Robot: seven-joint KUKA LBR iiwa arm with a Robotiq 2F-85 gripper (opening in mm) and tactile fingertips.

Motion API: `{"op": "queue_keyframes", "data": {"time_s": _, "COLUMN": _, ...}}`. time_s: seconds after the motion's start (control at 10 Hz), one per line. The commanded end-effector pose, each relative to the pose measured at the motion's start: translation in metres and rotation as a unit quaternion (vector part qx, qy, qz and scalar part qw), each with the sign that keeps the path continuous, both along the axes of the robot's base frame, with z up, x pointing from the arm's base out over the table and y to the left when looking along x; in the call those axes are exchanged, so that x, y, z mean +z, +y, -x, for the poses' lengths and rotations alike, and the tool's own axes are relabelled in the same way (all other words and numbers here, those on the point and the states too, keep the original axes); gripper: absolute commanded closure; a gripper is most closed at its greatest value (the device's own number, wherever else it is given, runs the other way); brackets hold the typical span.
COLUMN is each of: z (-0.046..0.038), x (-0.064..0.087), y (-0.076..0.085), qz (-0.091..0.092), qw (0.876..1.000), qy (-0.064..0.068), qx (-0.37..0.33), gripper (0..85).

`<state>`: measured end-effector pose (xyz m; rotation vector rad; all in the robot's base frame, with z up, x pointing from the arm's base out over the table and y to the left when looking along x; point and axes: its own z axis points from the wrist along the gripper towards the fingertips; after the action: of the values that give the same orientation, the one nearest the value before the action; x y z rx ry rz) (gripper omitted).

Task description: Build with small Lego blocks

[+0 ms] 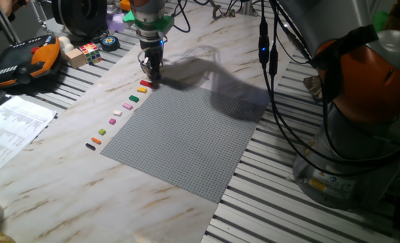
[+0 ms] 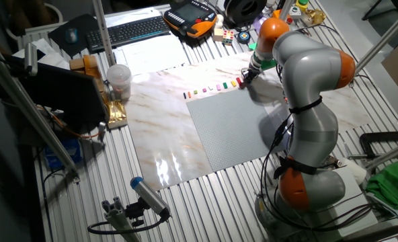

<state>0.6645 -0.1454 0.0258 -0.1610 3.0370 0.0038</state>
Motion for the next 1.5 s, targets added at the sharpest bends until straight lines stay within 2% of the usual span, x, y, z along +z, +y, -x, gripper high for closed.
{"op": "queue_keyframes", "data": {"time_s": 0.0, "z": -0.0003, "x": -0.001, "y": 0.000, "qz": 0.000, "qw": 1.000, "qy": 0.000, "qx": 0.001, "gripper": 50.3}}
{"op": "queue_keyframes", "data": {"time_s": 0.3, "z": -0.0007, "x": -0.002, "y": 0.001, "qz": 0.000, "qw": 1.000, "qy": 0.001, "qx": 0.002, "gripper": 54.0}}
{"op": "queue_keyframes", "data": {"time_s": 0.5, "z": -0.0007, "x": -0.002, "y": 0.001, "qz": 0.001, "qw": 1.000, "qy": 0.001, "qx": 0.008, "gripper": 62.0}}
{"op": "queue_keyframes", "data": {"time_s": 0.6, "z": -0.0007, "x": -0.002, "y": 0.001, "qz": 0.002, "qw": 1.000, "qy": 0.001, "qx": 0.009, "gripper": 70.0}}
{"op": "queue_keyframes", "data": {"time_s": 0.8, "z": -0.0006, "x": -0.001, "y": 0.001, "qz": 0.007, "qw": 1.000, "qy": 0.001, "qx": 0.012, "gripper": 72.0}}
{"op": "queue_keyframes", "data": {"time_s": 0.9, "z": -0.0003, "x": 0.000, "y": 0.002, "qz": 0.010, "qw": 1.000, "qy": 0.002, "qx": 0.015, "gripper": 84.3}}
{"op": "queue_keyframes", "data": {"time_s": 1.2, "z": 0.0043, "x": 0.010, "y": 0.002, "qz": 0.013, "qw": 1.000, "qy": 0.000, "qx": 0.005, "gripper": 84.3}}
{"op": "queue_keyframes", "data": {"time_s": 1.4, "z": 0.0129, "x": 0.021, "y": 0.003, "qz": 0.016, "qw": 1.000, "qy": -0.001, "qx": -0.012, "gripper": 84.3}}
